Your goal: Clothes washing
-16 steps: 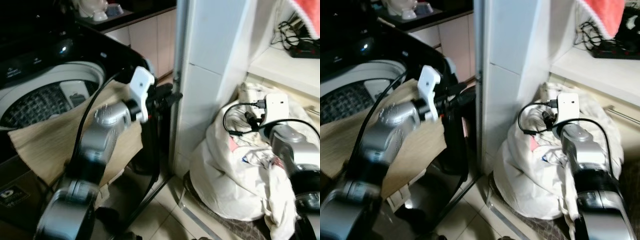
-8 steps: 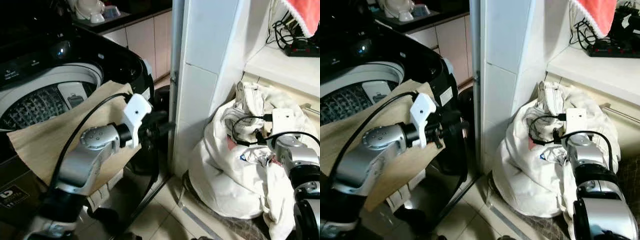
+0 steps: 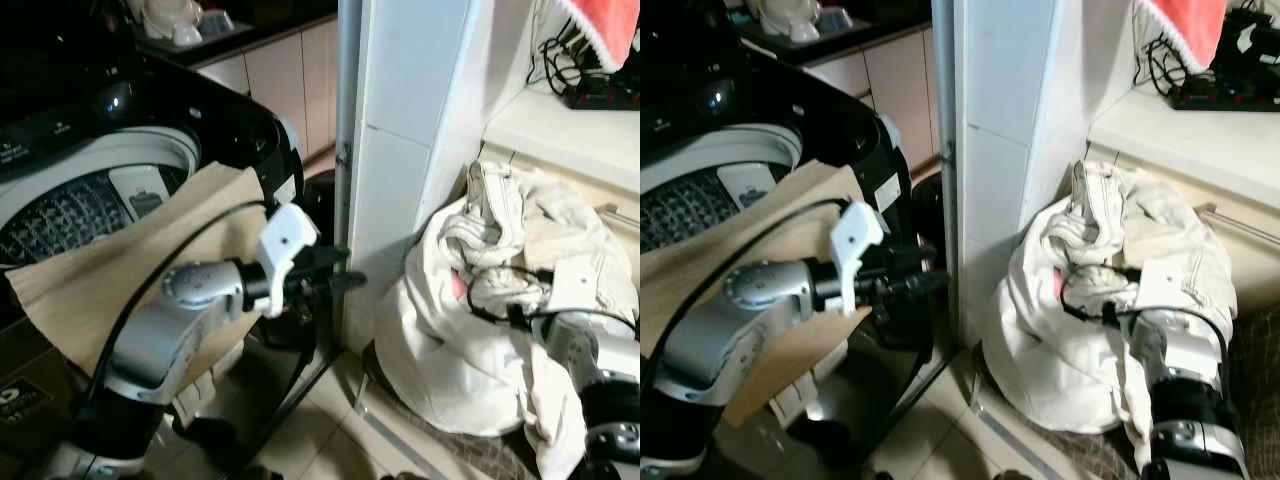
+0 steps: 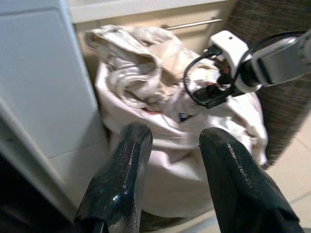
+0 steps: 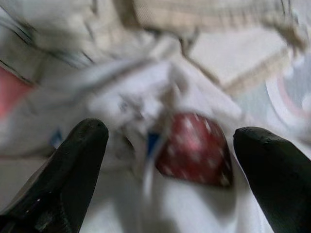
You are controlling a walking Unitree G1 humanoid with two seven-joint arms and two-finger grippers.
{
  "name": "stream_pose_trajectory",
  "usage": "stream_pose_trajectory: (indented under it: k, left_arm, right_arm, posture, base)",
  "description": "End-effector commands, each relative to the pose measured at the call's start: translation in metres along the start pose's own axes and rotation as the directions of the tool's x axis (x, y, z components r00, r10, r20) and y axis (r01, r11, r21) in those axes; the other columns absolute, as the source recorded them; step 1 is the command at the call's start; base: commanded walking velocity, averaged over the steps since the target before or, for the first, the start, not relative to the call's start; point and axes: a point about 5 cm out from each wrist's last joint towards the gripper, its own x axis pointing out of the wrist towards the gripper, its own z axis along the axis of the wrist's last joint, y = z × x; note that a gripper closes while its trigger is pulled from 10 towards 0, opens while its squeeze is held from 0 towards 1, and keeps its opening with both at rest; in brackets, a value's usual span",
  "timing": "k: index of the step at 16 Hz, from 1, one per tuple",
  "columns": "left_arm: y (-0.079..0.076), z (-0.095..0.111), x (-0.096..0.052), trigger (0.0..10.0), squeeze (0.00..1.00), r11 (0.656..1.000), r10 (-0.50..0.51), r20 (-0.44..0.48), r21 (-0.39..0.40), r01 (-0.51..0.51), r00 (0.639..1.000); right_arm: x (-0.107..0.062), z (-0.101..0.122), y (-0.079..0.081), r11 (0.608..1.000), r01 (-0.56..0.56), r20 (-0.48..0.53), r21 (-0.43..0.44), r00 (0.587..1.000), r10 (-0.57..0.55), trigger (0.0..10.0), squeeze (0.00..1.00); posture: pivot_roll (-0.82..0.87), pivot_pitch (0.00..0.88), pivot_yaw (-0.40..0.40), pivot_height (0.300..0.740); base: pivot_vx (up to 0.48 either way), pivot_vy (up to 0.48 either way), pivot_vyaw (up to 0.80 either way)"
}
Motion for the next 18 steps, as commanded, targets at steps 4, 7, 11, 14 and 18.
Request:
stream_pose_trajectory:
  k: [4,7,11,14,18]
  left_arm:
    - [-0.009,0.004,-0.003,10.0,0.0,0.996,-0.084,-0.017,0.004,0.084,0.996]
    - [-0.01,0.004,-0.003,10.0,0.0,0.996,-0.087,-0.02,-0.003,0.087,0.996]
    - [-0.009,0.004,-0.002,10.0,0.0,0.996,-0.088,-0.027,-0.002,0.088,0.996]
    - [-0.01,0.005,0.0,10.0,0.0,0.996,-0.089,-0.025,-0.002,0.089,0.996]
    - [-0.009,0.005,0.001,10.0,0.0,0.996,-0.09,-0.023,-0.004,0.09,0.996]
  right_arm:
    - [-0.004,-0.006,0.001,0.999,-0.023,-0.047,0.047,0.999,0.025,1.3,0.0]
    - [-0.003,-0.004,0.003,0.998,-0.036,-0.047,0.049,0.998,0.038,0.0,0.0]
    - [-0.003,0.001,0.004,0.998,-0.044,-0.031,0.049,0.998,0.045,0.0,0.0]
    - [-0.003,0.005,0.004,0.998,-0.047,-0.017,0.047,0.999,0.048,0.0,0.0]
    - [-0.002,0.009,0.005,0.997,-0.057,-0.006,0.048,0.998,0.057,0.0,0.0]
  posture:
    - [-0.01,0.029,0.072,0.74]
    - [-0.01,0.023,0.064,0.74]
    - [-0.01,0.017,0.062,0.74]
    - [-0.01,0.014,0.06,0.74]
    - [-0.02,0.009,0.06,0.74]
  base:
    - [0.0,0.0,0.0]
    - [0.0,0.0,0.0]
    - [0.0,0.0,0.0]
    - [0.0,0.0,0.0]
    - [0.0,0.0,0.0]
